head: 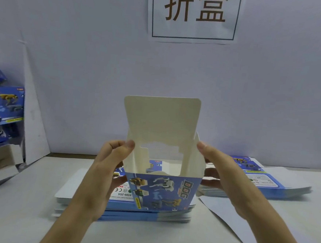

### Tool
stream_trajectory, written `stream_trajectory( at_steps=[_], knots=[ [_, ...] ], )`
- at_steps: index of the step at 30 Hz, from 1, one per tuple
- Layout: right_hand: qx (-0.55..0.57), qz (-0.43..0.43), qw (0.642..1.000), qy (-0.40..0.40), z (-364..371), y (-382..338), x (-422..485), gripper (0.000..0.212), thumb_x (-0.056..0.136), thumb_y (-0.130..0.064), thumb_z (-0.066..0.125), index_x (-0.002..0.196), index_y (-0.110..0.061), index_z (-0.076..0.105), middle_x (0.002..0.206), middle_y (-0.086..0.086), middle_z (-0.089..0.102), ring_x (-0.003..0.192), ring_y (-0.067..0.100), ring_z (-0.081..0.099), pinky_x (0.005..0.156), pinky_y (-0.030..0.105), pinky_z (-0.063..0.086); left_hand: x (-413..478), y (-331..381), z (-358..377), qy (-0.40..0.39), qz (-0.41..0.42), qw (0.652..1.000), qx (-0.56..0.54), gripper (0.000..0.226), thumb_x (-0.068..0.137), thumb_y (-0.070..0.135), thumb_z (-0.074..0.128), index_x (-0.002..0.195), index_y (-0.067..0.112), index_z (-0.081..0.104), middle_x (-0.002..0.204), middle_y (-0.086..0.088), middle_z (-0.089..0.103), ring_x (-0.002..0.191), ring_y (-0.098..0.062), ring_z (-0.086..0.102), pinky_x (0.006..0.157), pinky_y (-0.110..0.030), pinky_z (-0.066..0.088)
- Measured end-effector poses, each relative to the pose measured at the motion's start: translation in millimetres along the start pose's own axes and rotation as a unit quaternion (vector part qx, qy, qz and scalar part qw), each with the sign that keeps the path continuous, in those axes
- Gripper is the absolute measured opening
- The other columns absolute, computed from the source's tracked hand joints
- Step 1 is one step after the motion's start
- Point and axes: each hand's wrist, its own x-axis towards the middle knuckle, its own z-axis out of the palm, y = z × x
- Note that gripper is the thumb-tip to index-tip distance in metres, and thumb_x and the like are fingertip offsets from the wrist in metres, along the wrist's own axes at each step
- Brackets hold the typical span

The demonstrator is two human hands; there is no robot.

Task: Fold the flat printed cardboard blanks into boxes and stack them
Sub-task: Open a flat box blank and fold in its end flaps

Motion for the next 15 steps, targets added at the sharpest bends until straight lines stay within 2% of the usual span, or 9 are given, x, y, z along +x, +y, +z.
stream_trajectory(
  at_steps=[2, 3, 5, 7, 10, 12, 14, 15],
  knots=[
    [0.01, 0.025, 1.0, 0.004, -2, 2, 9, 0.046, 0.077, -0.053, 0.056, 0.096, -0.014, 0.07, 0.069, 0.002, 0.068, 0.051, 0.002, 0.065, 0.078, 0.032, 0.05, 0, 0, 1, -0.008, -0.011, 1.0, 0.003, 0.068, 0.06, 0.046, 0.069, 0.112, 0.005, 0.056, 0.092, -0.008, 0.069, 0.082, -0.018, 0.065, 0.088, -0.047, 0.05],
    [0.014, 0.024, 1.0, -0.001, -5, 4, 10, 0.045, 0.084, -0.048, 0.056, 0.103, -0.01, 0.07, 0.075, 0.007, 0.068, 0.053, 0.003, 0.066, 0.076, 0.029, 0.049, 0, 0, 1, -0.013, -0.016, 1.0, 0.004, 0.07, 0.059, 0.047, 0.065, 0.113, 0.004, 0.056, 0.092, -0.009, 0.069, 0.082, -0.02, 0.065, 0.088, -0.047, 0.05],
    [0.055, 0.009, 0.998, -0.024, -15, 9, 6, 0.037, 0.077, -0.046, 0.064, 0.097, -0.016, 0.075, 0.091, 0.008, 0.071, 0.07, 0.016, 0.071, 0.084, 0.039, 0.053, -1, -1, 3, -0.021, -0.023, 1.0, 0.005, 0.07, 0.061, 0.046, 0.063, 0.116, 0.004, 0.055, 0.095, -0.012, 0.068, 0.087, -0.024, 0.062, 0.089, -0.048, 0.049],
    [0.132, 0.023, 0.99, -0.051, -28, 16, 3, 0.025, 0.069, -0.033, 0.071, 0.088, -0.018, 0.076, 0.092, 0.005, 0.071, 0.079, 0.026, 0.07, 0.087, 0.048, 0.052, -1, 0, 4, -0.014, -0.024, 1.0, 0.002, 0.068, 0.063, 0.045, 0.062, 0.117, 0.005, 0.055, 0.097, -0.013, 0.068, 0.089, -0.025, 0.061, 0.09, -0.048, 0.049],
    [0.16, 0.071, 0.98, -0.098, -33, 23, 5, 0.046, 0.061, -0.022, 0.078, 0.104, -0.01, 0.068, 0.098, 0.008, 0.064, 0.088, 0.028, 0.065, 0.087, 0.045, 0.052, -1, 0, 1, -0.013, -0.035, 0.999, -0.001, 0.074, 0.059, 0.047, 0.064, 0.12, 0.006, 0.054, 0.107, -0.018, 0.067, 0.093, -0.027, 0.063, 0.094, -0.051, 0.049],
    [0.136, 0.085, 0.976, -0.146, -28, 24, 6, 0.045, 0.067, -0.022, 0.073, 0.108, -0.008, 0.063, 0.094, 0.007, 0.061, 0.08, 0.021, 0.061, 0.074, 0.035, 0.055, 0, 0, 1, -0.024, -0.044, 0.999, 0.001, 0.076, 0.06, 0.047, 0.066, 0.122, 0.005, 0.051, 0.11, -0.019, 0.066, 0.095, -0.029, 0.064, 0.094, -0.051, 0.049],
    [0.138, 0.103, 0.966, -0.194, -22, 27, 4, 0.042, 0.06, -0.023, 0.076, 0.097, -0.01, 0.061, 0.077, 0.001, 0.062, 0.06, 0.011, 0.059, 0.057, 0.023, 0.05, 1, -1, 2, -0.02, -0.05, 0.999, -0.012, 0.073, 0.064, 0.043, 0.07, 0.123, 0.006, 0.05, 0.113, -0.019, 0.066, 0.1, -0.033, 0.065, 0.095, -0.053, 0.048],
    [0.139, 0.109, 0.961, -0.213, -20, 27, 3, 0.041, 0.056, -0.022, 0.078, 0.09, -0.012, 0.058, 0.07, -0.002, 0.061, 0.055, 0.009, 0.057, 0.053, 0.021, 0.048, 1, -1, 3, -0.019, -0.052, 0.998, -0.017, 0.069, 0.067, 0.041, 0.071, 0.123, 0.007, 0.052, 0.113, -0.018, 0.066, 0.103, -0.034, 0.064, 0.095, -0.054, 0.048]
  ],
)
